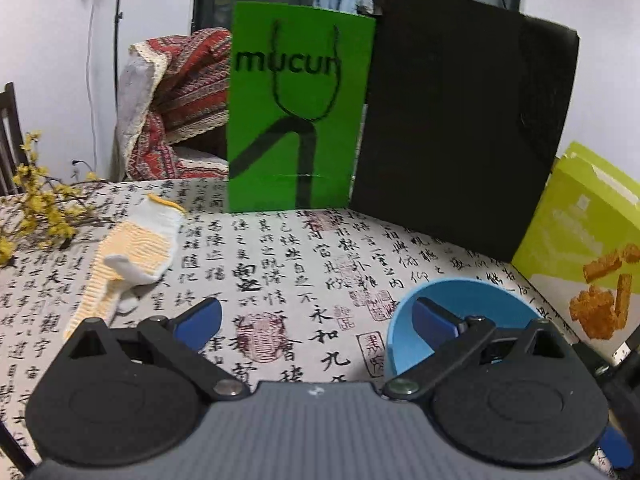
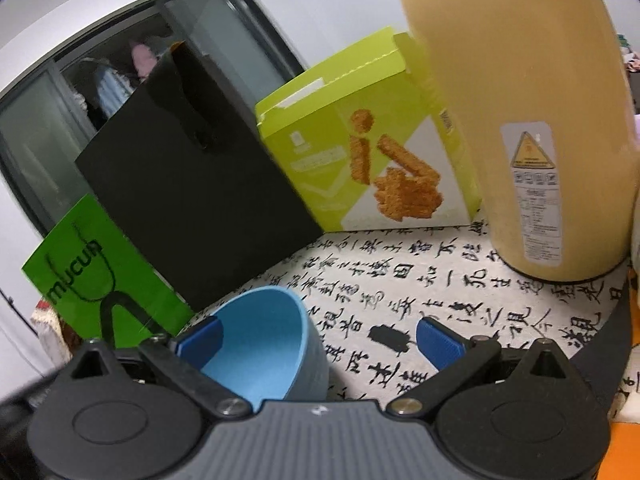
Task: Organize plates and bowls
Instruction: 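Move both open tools onto the rim of the last blue bowl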
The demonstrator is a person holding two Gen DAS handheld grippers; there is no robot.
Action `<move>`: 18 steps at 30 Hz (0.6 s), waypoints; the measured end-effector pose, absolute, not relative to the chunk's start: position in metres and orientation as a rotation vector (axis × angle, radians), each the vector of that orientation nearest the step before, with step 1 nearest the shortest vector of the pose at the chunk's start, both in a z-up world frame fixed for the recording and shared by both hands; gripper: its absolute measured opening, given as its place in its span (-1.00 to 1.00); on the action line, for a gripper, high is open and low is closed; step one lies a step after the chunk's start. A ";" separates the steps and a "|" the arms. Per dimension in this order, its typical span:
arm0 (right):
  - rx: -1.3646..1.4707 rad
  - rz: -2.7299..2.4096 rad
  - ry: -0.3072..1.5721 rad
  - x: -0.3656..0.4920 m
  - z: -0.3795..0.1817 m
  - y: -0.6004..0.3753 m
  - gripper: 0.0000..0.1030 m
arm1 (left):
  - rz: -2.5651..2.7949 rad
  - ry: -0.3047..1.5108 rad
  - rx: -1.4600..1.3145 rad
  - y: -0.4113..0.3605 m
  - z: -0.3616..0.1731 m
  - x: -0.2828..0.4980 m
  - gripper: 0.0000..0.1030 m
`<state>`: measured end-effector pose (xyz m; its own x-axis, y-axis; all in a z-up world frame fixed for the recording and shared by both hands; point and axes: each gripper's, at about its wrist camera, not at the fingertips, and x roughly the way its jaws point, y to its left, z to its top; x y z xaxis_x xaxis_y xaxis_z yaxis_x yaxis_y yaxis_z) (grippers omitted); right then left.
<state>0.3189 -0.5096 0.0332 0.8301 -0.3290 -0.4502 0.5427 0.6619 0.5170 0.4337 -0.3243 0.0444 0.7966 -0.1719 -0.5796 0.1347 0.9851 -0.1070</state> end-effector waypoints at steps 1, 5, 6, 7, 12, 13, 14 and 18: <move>0.690 -0.508 0.326 0.318 0.033 -0.510 1.00 | -0.176 0.634 -0.066 -0.325 0.041 0.435 1.00; 0.680 -0.529 0.318 0.318 0.034 -0.509 1.00 | -0.207 0.653 -0.080 -0.329 0.027 0.438 1.00; 0.678 -0.531 0.324 0.319 0.033 -0.509 1.00 | -0.214 0.652 -0.081 -0.329 0.025 0.437 1.00; 0.676 -0.532 0.330 0.321 0.033 -0.508 1.00 | -0.224 0.648 -0.080 -0.330 0.023 0.437 1.00; 0.667 -0.542 0.351 0.326 0.030 -0.507 1.00 | -0.254 0.639 -0.083 -0.331 0.021 0.435 1.00; 0.664 -0.544 0.354 0.326 0.029 -0.507 1.00 | -0.258 0.643 -0.088 -0.331 0.020 0.436 1.00; 0.661 -0.544 0.357 0.327 0.029 -0.506 1.00 | -0.260 0.646 -0.094 -0.330 0.019 0.437 1.00; 0.667 -0.546 0.369 0.329 0.026 -0.505 1.00 | -0.266 0.669 -0.124 -0.326 0.017 0.441 1.00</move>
<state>0.3291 -0.5050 0.0259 0.7980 -0.3553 -0.4867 0.5840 0.6551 0.4793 0.4406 -0.3265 0.0166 0.7523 -0.2827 -0.5950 0.2034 0.9588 -0.1984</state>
